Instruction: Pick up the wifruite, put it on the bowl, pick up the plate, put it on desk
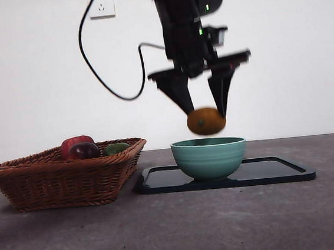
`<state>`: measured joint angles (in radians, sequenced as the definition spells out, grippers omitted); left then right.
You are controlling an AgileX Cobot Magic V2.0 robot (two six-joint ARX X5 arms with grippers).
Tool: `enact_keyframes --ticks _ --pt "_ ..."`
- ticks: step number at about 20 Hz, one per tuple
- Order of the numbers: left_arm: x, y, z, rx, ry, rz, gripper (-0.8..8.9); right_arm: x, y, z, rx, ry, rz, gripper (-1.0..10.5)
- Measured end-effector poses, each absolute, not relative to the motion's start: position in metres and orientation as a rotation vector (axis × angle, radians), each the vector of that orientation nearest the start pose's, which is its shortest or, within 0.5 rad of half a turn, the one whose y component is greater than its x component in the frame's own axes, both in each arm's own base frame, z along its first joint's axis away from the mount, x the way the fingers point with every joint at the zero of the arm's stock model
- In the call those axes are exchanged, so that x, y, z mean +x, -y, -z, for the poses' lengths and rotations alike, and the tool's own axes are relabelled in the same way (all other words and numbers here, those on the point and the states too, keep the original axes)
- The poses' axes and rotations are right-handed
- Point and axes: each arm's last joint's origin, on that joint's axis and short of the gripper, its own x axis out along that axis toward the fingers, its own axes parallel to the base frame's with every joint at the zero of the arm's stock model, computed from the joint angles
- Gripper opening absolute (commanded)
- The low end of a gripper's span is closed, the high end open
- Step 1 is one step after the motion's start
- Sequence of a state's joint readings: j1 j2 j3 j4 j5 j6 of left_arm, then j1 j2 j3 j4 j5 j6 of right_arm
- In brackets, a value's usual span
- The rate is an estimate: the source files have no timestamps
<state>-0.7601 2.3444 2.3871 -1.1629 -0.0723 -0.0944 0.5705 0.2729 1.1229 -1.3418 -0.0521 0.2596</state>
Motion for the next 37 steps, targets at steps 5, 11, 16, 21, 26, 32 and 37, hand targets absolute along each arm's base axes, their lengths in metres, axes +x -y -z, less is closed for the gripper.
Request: enact_keyframes --ticks 5,11,16,21,26,32,37 --pt "0.340 0.320 -0.315 0.420 -1.115 0.562 2.76 -0.028 0.016 -0.353 0.124 -0.559 -0.539 6.0" --pt "0.330 0.311 -0.338 0.411 -1.085 0.571 2.76 -0.028 0.016 -0.353 0.124 -0.559 -0.538 6.0" --pt "0.303 0.286 -0.394 0.347 -0.966 0.589 2.76 -0.028 0.016 -0.353 0.124 -0.559 -0.537 6.0" --pt "0.274 0.258 -0.406 0.351 -1.012 0.572 2.76 -0.028 0.017 -0.353 0.120 -0.555 -0.517 6.0" --pt "0.256 0.214 -0.384 0.351 -1.157 0.476 2.76 -0.028 0.017 -0.353 0.122 -0.555 -0.515 6.0" --pt "0.233 0.151 -0.350 0.180 -1.112 0.338 2.76 -0.028 0.017 -0.353 0.124 -0.555 -0.515 6.0" --pt "0.248 0.129 -0.296 0.117 -1.116 0.170 2.76 -0.028 0.017 -0.353 0.124 -0.556 -0.516 6.0"
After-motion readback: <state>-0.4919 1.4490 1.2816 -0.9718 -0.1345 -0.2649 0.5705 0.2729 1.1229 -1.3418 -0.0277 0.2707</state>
